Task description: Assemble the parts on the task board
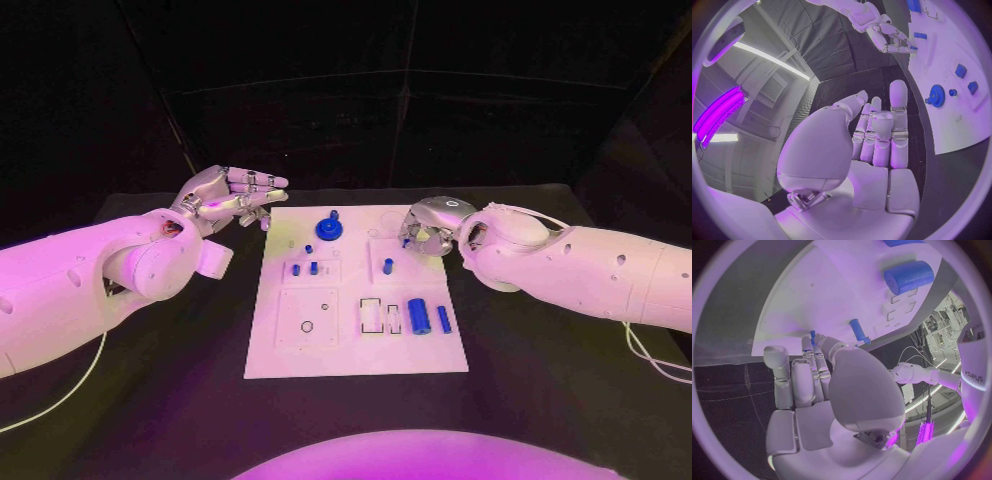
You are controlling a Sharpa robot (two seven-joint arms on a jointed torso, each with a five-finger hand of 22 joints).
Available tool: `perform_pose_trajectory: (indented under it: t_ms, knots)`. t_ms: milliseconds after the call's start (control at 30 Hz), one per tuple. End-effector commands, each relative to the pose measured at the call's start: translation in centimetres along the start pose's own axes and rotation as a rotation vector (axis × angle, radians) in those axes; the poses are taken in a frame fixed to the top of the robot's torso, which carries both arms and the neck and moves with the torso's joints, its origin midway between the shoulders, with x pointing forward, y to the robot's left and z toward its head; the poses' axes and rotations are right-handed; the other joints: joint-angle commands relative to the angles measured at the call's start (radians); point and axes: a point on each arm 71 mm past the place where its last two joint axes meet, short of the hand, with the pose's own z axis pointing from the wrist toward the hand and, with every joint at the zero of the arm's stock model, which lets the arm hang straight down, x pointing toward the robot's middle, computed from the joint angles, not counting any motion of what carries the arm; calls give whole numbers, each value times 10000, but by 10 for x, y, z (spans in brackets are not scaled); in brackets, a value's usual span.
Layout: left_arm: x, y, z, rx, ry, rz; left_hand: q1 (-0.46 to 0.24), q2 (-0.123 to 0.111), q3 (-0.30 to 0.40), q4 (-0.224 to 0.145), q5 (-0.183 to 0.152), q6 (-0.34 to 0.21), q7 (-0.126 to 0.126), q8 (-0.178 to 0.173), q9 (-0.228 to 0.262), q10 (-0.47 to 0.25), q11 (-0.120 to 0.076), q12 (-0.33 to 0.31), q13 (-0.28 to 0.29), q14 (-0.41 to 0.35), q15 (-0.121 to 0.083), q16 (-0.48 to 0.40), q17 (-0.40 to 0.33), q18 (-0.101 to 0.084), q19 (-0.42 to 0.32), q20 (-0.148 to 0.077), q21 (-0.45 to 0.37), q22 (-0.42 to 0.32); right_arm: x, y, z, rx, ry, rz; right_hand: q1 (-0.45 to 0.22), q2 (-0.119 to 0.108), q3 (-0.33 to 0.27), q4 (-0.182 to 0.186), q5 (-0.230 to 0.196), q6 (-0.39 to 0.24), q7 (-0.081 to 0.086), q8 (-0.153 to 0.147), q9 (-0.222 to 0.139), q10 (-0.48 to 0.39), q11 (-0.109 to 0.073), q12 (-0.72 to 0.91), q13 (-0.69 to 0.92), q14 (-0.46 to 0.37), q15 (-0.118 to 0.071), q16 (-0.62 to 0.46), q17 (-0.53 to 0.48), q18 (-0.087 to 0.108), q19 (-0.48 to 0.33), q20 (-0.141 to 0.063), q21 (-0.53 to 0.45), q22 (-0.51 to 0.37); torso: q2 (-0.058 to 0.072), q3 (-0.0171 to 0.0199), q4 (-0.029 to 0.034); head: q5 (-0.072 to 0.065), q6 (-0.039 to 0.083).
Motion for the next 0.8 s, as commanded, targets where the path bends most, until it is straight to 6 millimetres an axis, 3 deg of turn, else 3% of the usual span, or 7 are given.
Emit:
perform_pose_trajectory:
  t_ms: [33, 400, 533, 700, 800]
  knots:
    - [1, -2, 0, 144, 196, -117, 77, 24, 13, -52, 27, -41, 39, -53, -7, -61, 33, 37, 9, -70, 11, -14, -9, 123, -29, 43, -54, -14, -5, 1, -2, -126, -545, 159, -111, -34, 44, -11, -59, 78, 21, 42, 11, 34, 40, -5, -8, 364, -51, 34, -13, -127, 41, -34, 46, 11, -3, -2, -4, -4, -14]
    - [-2, -1, 0, 153, 145, -100, 77, 24, 13, -52, 27, -41, 39, -53, -7, -61, 33, 37, 9, -70, 11, -14, -9, 123, -29, 43, -54, -14, -12, 3, -21, -266, -806, 675, -130, -49, 62, -20, -41, 98, 12, 45, 13, 54, 31, -5, -4, 372, -54, 61, 21, -139, 73, -35, 92, 85, -7, -1, 8, 23, -25]
    - [-4, -1, -1, 161, 93, -83, 77, 24, 13, -52, 27, -41, 39, -53, -7, -61, 33, 37, 9, -70, 11, -14, -9, 123, -29, 43, -54, -14, -17, 18, -31, -901, -1124, 1060, -126, -87, 104, -71, 16, 123, 1, 44, 15, 83, 19, -8, 3, 387, -63, 109, 79, -159, 131, -41, 176, 212, -13, -2, -26, 95, -23]
    - [-3, -1, 0, 167, 90, -81, 77, 24, 13, -52, 27, -41, 39, -53, -7, -61, 33, 37, 9, -70, 11, -14, -9, 123, -29, 43, -54, -14, -21, 39, -37, -1617, -1346, 1376, -128, -99, 112, -84, 31, 127, 1, 42, 14, 87, 19, -10, 3, 390, -65, 118, 89, -164, 144, -42, 195, 240, -6, -7, 18, 102, 3]
    - [-3, -1, 1, 168, 105, -85, 77, 24, 13, -52, 27, -41, 39, -53, -7, -61, 33, 37, 9, -70, 11, -14, -9, 123, -29, 43, -54, -14, -22, 51, -38, -1939, -1373, 1499, -132, -108, 124, -96, 49, 132, 0, 41, 14, 92, 18, -14, 5, 392, -67, 124, 90, -168, 153, -44, 212, 263, 1, -12, 23, 177, 7]
